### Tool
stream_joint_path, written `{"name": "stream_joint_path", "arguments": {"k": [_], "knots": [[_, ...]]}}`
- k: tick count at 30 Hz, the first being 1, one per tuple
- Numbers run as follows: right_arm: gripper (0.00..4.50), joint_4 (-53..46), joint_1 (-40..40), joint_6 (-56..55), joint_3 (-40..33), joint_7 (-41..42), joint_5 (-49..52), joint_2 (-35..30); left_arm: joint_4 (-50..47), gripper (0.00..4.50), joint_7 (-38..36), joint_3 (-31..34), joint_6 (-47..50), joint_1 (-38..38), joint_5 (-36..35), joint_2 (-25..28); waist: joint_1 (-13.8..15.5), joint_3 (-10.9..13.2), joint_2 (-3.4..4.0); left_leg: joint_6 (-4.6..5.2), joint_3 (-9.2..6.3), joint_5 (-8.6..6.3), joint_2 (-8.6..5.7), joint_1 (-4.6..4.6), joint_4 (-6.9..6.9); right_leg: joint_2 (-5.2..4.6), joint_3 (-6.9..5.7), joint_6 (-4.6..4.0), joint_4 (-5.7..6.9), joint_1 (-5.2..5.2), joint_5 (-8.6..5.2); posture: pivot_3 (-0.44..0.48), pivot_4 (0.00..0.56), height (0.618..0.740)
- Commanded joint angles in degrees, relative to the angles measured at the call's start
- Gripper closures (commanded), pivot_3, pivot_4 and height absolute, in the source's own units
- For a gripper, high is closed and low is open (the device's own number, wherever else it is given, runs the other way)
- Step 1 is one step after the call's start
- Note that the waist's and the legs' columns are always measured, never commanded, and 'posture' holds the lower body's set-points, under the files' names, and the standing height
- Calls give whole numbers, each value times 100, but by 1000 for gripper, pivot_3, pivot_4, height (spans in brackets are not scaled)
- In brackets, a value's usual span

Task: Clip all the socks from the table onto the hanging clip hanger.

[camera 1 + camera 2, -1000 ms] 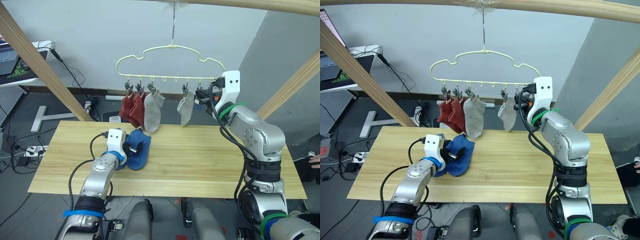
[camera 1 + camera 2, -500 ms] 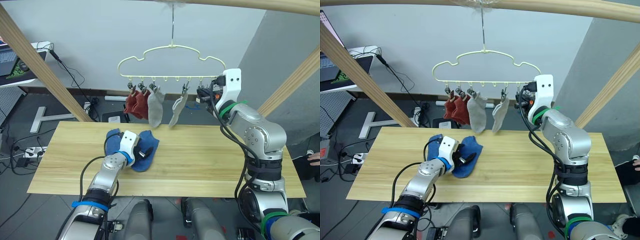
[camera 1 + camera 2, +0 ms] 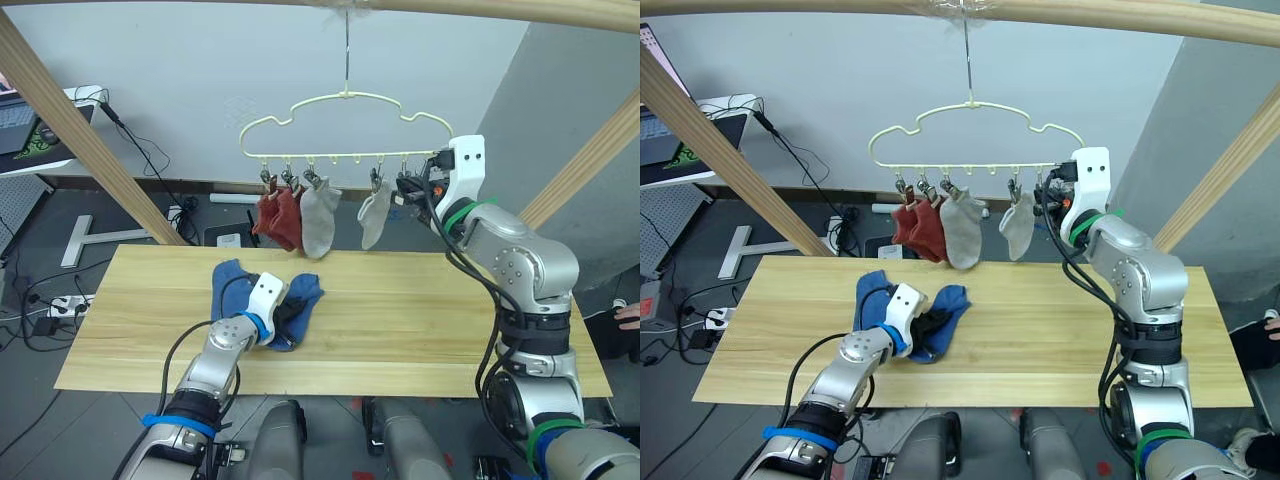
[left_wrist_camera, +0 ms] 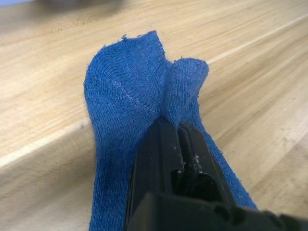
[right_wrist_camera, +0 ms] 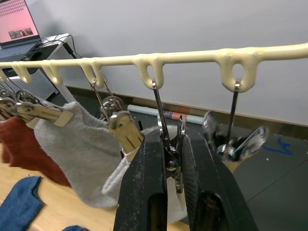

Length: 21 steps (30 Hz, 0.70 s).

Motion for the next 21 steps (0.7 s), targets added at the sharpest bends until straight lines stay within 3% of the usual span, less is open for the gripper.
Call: {"name": "stream_joint_path", "arguments": {"k": [1, 4, 10, 16, 21], "knots": [[4400, 175, -236, 374, -323, 24, 269, -89, -340, 4478, -247, 27, 19, 180, -319, -162, 3, 1, 0, 0, -1, 0, 0, -1, -1, -1, 0, 0, -1, 0, 0, -55, 296, 740], [4400, 350, -506, 1010, -672, -43, 658, -40, -1036, 4478, -413, 110, -232, 141, -614, -263, 9, 3, -2, 0, -2, 0, 1, -9, 0, -2, 0, 0, -2, -6, 0, -55, 293, 740], [4400, 832, -1335, 2529, -2101, -808, 1204, 434, -2494, 4478, -285, -38, -235, 40, -837, -619, 4, 3, -2, 0, -8, 0, 3, -14, -2, -2, 1, 0, -5, -6, 0, -56, 289, 740], [4400, 895, -1718, 3000, -2682, -1238, 1252, 725, -3002, 4478, -94, -256, -250, -276, -724, -904, -7, 3, -1, 2, -6, -2, -4, -15, -9, 3, -2, 1, -14, -7, 0, -63, 286, 740], [4400, 792, -1943, 3373, -3062, -1461, 1219, 961, -2860, 4478, 67, -307, -506, -568, -511, -948, -38, 3, -1, 2, -8, -1, -8, -18, -4, 8, -3, 1, -14, -6, 0, -69, 286, 740]]}}
